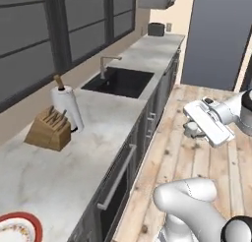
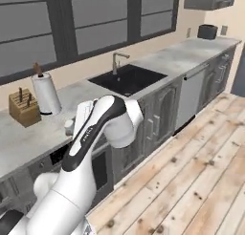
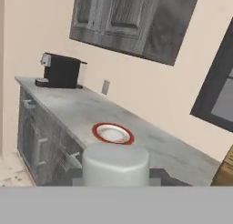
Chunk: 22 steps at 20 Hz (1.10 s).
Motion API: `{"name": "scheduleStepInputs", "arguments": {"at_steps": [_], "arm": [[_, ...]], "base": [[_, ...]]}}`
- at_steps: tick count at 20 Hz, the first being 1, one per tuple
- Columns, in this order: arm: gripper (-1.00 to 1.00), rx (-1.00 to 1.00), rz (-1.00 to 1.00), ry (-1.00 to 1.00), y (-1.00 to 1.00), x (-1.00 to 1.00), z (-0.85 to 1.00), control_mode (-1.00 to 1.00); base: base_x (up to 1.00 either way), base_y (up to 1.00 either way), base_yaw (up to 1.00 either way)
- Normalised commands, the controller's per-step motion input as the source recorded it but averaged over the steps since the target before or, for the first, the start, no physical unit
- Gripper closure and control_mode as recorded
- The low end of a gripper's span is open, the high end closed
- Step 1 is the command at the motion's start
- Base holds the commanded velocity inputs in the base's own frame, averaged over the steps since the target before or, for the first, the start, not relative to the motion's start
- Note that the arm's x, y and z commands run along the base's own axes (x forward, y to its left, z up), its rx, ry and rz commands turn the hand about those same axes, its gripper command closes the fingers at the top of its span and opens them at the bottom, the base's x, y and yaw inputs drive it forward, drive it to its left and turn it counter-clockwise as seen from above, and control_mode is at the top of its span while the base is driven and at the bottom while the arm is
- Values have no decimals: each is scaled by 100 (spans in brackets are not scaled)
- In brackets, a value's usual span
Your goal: Pick up the marshmallow and place it in the cup of hot chocolate on the dining counter.
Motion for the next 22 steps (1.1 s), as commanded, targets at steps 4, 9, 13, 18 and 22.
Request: {"name": "scheduleStepInputs", "arguments": {"at_steps": [4,9,13,18,22], "arm": [[100,0,0,0,0,0,0,100],[100,0,0,0,0,0,0,100],[100,0,0,0,0,0,0,100],[100,0,0,0,0,0,0,100],[100,0,0,0,0,0,0,100]], "base": [[0,-41,-86],[0,-44,-82],[0,-40,-83],[0,-19,-85],[3,7,-90]]}}
